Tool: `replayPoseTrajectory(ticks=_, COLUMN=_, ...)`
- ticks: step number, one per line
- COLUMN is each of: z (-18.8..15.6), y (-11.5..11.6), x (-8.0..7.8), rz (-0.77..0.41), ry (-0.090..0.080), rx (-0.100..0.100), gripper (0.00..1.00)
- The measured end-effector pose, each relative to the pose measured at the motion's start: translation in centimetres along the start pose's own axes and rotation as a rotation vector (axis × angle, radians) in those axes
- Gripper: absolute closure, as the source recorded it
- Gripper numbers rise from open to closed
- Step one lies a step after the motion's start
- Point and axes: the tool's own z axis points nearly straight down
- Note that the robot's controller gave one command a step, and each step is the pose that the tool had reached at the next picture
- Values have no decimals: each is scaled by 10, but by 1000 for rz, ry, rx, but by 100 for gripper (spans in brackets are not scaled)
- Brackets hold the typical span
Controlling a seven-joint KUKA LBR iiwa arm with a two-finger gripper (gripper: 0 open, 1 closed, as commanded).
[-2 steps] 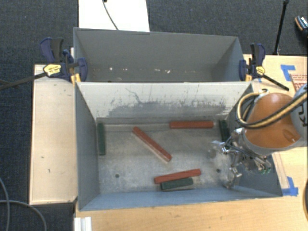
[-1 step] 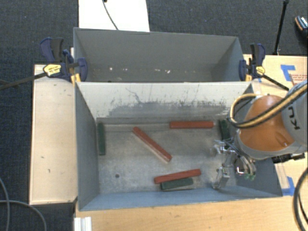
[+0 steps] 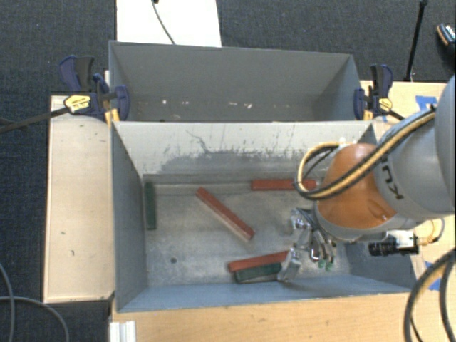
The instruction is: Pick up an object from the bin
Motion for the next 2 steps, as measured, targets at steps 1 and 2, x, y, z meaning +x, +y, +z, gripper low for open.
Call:
replayPoseTrajectory(ticks=1, z=0, y=-3, x=-1, rz=-2, ry=0, rx=3, gripper=100)
replayPoseTrajectory(ticks=2, z=-34, y=-4, x=-9, rz=20, ry=-10, rx=1, gripper=100)
